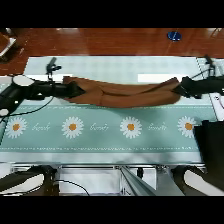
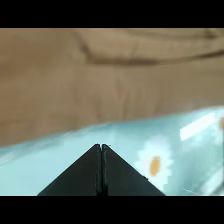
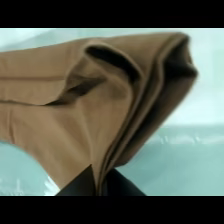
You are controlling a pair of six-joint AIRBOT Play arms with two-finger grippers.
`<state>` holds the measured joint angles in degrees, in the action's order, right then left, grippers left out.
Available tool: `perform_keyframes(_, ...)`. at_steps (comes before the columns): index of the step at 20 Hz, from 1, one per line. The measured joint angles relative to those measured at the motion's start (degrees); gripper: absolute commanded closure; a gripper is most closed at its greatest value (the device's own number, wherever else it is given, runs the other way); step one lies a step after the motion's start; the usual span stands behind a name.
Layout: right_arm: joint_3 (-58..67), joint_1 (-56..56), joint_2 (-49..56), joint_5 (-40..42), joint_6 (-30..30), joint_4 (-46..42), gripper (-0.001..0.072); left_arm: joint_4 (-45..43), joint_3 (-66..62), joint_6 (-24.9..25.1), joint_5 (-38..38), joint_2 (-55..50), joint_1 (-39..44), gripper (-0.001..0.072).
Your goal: Fold the shirts.
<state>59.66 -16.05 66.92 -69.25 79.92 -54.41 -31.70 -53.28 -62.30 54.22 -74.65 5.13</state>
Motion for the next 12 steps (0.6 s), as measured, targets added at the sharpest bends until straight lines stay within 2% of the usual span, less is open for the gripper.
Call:
perform_keyframes(3, -6.4, -0.1, -17.5, -3.0, 2.3, -2.9, 0.0690, -0.5, -2.8, -1.0, -5.6, -1.5, 11.7, 0.0680)
perform_keyframes(6, -10.6, -0.2, -32.3, -6.5, 5.5, -3.1, 0.0690, -5.2, -8.9, -6.5, -10.8, -6.2, 23.3, 0.0680)
perform_keyframes(9, -12.2, -0.2, -42.0, -9.4, 8.6, -2.1, 0.0690, -8.1, -17.7, -11.7, -11.1, -14.4, 32.8, 0.0680)
perform_keyframes(12, -12.8, -0.2, -46.4, -11.3, 10.2, -0.6, 0.0690, -9.4, -26.2, -14.8, -7.5, -22.9, 40.8, 0.0679)
